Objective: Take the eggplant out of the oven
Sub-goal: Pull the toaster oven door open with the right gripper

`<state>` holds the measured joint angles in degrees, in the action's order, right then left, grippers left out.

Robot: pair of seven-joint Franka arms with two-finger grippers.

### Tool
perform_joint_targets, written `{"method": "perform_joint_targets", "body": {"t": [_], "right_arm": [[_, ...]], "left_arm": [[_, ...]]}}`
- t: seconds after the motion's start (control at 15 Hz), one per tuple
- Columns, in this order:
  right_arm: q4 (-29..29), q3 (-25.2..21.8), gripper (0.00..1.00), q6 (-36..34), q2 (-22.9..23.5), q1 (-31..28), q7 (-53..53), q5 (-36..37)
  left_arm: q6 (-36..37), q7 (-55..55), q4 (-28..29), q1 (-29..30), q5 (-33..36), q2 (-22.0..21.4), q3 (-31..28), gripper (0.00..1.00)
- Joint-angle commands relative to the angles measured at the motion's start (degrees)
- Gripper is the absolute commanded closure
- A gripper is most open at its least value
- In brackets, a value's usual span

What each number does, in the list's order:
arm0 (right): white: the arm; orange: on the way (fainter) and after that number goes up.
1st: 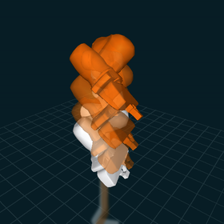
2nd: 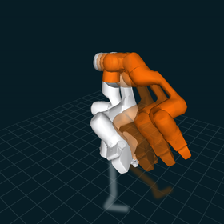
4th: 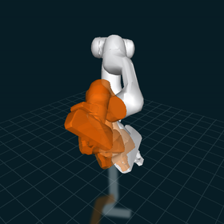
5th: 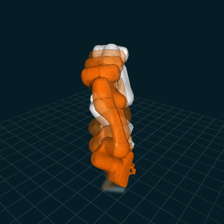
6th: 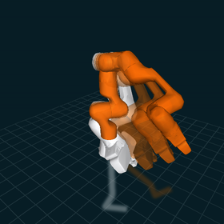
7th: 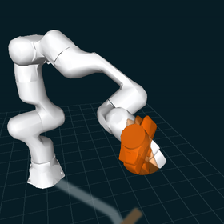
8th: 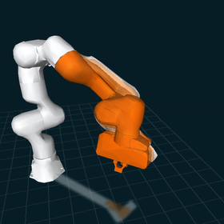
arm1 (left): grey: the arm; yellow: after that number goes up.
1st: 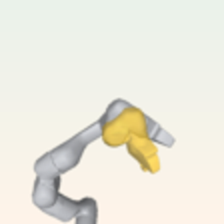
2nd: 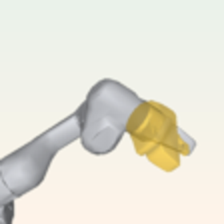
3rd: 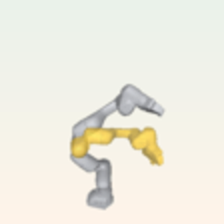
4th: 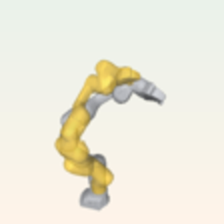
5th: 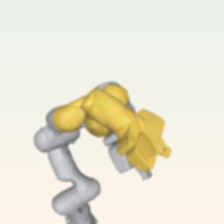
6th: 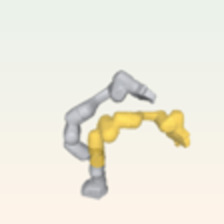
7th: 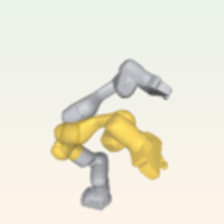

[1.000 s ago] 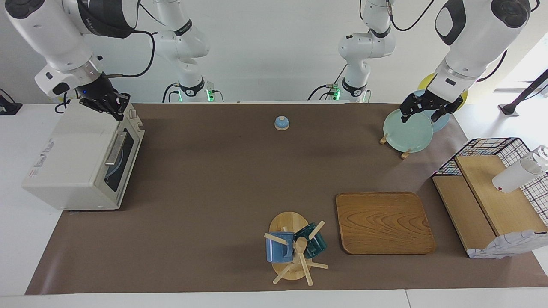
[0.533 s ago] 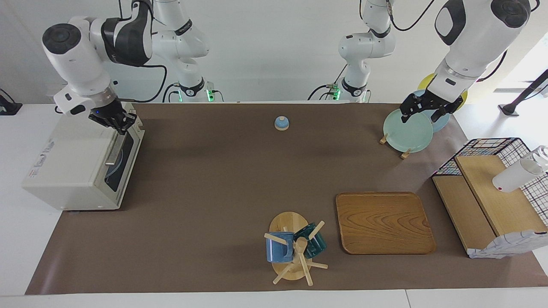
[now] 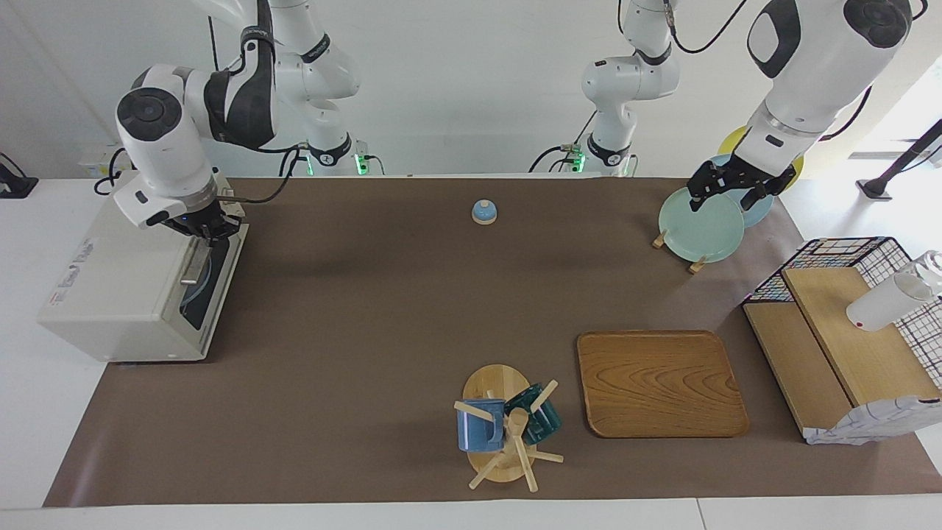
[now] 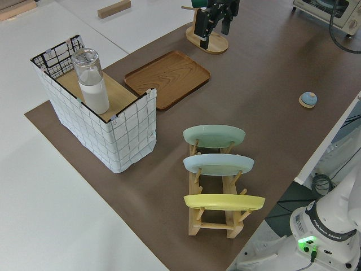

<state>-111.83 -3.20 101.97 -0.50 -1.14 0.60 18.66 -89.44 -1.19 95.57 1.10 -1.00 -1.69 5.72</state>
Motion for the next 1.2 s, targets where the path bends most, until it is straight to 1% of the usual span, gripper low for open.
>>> {"method": "perform_joint_targets", "body": {"t": [0.0,0.13,0.4,0.67,0.93,1.13], "right_arm": [[-1.5,0.3,1.00,0.9,-0.7,0.3,-1.9,3.0],[-1.5,0.3,1.00,0.9,-0.7,0.4,-3.6,4.3],[-2.3,0.3,1.00,2.2,-0.9,-0.1,-3.7,3.6],[-5.3,0.4,1.00,6.0,-1.5,0.2,-3.6,1.7],[-7.9,0.4,1.00,10.3,-0.9,0.3,-3.2,0.4],[-8.7,0.4,1.00,12.4,-0.9,0.4,-3.1,-2.0]], "left_arm": [[-0.1,-0.1,1.4,0.2,0.5,-1.5,0.0,0.00],[-0.1,-0.1,1.4,0.2,0.5,-1.5,0.0,0.00],[-0.1,-0.1,1.4,0.2,0.5,-1.5,0.0,0.00],[-0.1,-0.2,1.4,0.1,0.5,-1.5,0.0,0.00],[-0.1,-0.1,1.4,0.2,0.5,-1.5,0.0,0.00],[-0.1,-0.1,1.4,0.1,0.5,-1.5,0.0,0.00]]}}
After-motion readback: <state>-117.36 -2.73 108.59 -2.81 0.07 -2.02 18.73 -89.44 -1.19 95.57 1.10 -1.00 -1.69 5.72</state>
